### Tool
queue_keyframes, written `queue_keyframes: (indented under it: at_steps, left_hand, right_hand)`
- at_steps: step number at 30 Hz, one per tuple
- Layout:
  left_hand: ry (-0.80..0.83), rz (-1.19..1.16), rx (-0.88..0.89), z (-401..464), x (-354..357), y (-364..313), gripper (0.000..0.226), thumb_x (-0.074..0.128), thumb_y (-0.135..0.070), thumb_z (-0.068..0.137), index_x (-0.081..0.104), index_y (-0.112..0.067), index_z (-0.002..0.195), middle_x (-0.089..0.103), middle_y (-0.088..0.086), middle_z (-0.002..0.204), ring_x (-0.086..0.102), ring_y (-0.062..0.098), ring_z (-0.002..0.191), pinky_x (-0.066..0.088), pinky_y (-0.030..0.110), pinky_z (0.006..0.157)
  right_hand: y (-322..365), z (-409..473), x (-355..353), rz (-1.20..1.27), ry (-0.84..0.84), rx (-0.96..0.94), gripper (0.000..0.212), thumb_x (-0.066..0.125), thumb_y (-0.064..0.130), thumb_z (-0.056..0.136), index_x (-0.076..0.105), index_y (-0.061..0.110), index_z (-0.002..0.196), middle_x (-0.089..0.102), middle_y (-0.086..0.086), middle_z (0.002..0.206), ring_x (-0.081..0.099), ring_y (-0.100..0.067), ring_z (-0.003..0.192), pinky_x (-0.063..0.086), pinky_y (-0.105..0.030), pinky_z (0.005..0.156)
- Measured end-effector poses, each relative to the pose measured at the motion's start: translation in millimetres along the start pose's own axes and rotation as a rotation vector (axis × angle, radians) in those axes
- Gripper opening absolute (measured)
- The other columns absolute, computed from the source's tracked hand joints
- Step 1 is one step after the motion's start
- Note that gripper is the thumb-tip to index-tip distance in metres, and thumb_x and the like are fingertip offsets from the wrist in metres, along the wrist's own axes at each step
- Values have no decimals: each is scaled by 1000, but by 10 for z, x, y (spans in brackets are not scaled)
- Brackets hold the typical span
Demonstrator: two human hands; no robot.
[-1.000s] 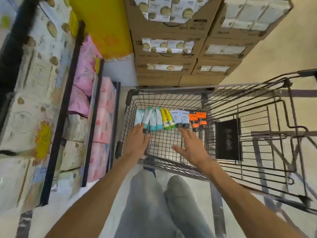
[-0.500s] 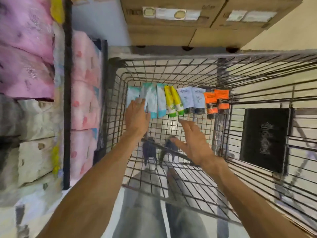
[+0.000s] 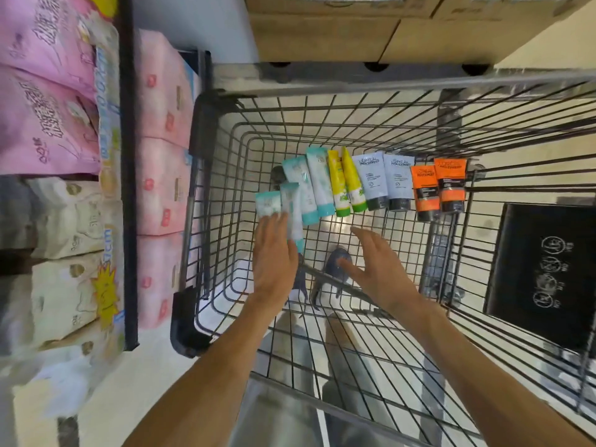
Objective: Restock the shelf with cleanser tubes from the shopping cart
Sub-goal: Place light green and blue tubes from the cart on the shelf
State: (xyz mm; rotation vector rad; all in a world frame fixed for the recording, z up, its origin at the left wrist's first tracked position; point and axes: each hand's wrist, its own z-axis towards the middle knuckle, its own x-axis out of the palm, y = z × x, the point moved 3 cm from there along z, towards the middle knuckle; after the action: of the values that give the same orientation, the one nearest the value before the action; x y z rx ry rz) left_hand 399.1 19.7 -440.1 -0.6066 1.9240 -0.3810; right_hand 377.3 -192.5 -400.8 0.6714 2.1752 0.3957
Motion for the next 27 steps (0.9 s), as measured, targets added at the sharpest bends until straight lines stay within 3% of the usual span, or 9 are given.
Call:
queue_keyframes:
  at_steps: [4, 7, 10, 14, 17, 21, 25, 27]
  left_hand:
    - [-72, -104, -258, -89, -18, 183, 69, 63, -18, 99, 27, -23, 158, 40, 4, 143, 45, 19, 130, 51, 34, 88]
    - [-21, -144, -341, -49, 21, 272, 69, 73, -25, 94, 36, -19, 152, 49, 5, 135, 48, 20, 124, 44, 31, 88]
    - [-43, -162, -387, 33, 9, 291, 59, 75, -24, 93, 46, -14, 142, 52, 5, 132, 52, 21, 121, 47, 32, 85]
    - [39, -166, -470, 7, -83, 331, 50, 73, -22, 94, 49, -13, 137, 52, 6, 131, 59, 19, 110, 40, 18, 63]
    - [102, -150, -486, -142, -212, 361, 48, 73, -20, 94, 48, -15, 134, 51, 5, 132, 59, 21, 118, 41, 15, 62]
    - [156, -228, -557, -330, -375, 350, 43, 73, -12, 92, 46, -20, 125, 58, 0, 130, 58, 13, 106, 41, 11, 48]
    - [162, -329, -589, -394, -442, 393, 43, 75, -16, 92, 42, -26, 117, 61, -1, 127, 63, 15, 100, 43, 13, 56]
    - [158, -374, -608, -384, -460, 424, 42, 76, -20, 92, 42, -26, 117, 60, -3, 123, 62, 13, 95, 43, 11, 52]
  right_hand:
    - [37, 76, 96, 44, 33, 19, 71, 66, 42, 96, 37, 16, 155, 47, -7, 148, 44, -26, 136, 38, -40, 113]
    - [87, 148, 180, 65, 65, 29, 69, 65, 43, 97, 38, 17, 155, 48, -6, 146, 47, -26, 133, 41, -41, 111]
    - [110, 189, 246, 77, 97, 40, 67, 63, 45, 98, 38, 19, 155, 48, -5, 146, 48, -25, 131, 43, -44, 110]
    - [207, 250, 324, 89, 121, 71, 64, 64, 43, 99, 42, 17, 153, 48, -8, 147, 51, -26, 130, 44, -42, 107]
    - [294, 367, 456, 76, 149, 98, 62, 64, 45, 98, 48, 14, 149, 53, -10, 143, 54, -28, 126, 47, -43, 106]
    - [468, 519, 661, 158, 111, 138, 51, 66, 43, 97, 55, 15, 139, 60, -8, 128, 59, -24, 114, 51, -39, 93]
    - [606, 691, 851, 386, -19, 296, 44, 74, 42, 89, 59, 14, 120, 67, -4, 109, 67, -22, 98, 49, -30, 67]
    - [635, 756, 943, 435, -76, 360, 50, 78, 43, 83, 58, 11, 115, 67, -5, 106, 67, -24, 96, 44, -27, 62]
